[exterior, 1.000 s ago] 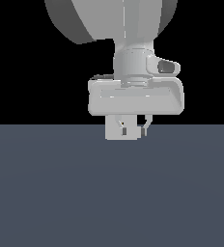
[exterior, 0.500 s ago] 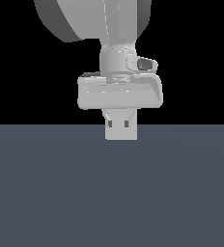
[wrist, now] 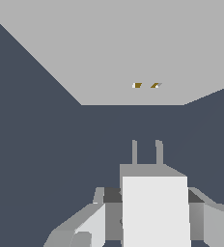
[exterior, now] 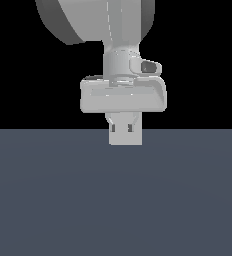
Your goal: Plug the charger into the wall socket.
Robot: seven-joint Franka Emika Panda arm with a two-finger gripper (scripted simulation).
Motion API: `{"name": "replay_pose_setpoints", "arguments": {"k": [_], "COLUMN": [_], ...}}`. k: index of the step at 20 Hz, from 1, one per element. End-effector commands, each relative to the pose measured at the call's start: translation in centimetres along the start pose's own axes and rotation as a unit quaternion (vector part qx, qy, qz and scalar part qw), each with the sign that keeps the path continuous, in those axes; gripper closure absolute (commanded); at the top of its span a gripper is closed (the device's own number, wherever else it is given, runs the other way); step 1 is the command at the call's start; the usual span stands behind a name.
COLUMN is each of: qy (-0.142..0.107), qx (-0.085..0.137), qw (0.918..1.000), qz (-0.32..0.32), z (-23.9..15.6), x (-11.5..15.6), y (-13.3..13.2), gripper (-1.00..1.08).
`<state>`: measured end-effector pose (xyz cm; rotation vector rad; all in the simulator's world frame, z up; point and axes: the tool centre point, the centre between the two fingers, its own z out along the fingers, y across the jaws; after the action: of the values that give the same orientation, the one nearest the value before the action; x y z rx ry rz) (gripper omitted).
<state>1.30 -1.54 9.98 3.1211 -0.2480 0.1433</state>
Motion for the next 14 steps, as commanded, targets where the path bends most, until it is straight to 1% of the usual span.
{"name": "replay_pose_setpoints", "arguments": {"k": [1, 14], "qy": [0.000, 0.000], "qx": [0.000, 0.000], "qw": [1.0000, 1.0000], "qz": [0.000, 0.000], "z": [0.0, 0.4], "x": [0.3, 4.2], "y": [0.0, 0.0], "gripper": [1.08, 1.08]}}
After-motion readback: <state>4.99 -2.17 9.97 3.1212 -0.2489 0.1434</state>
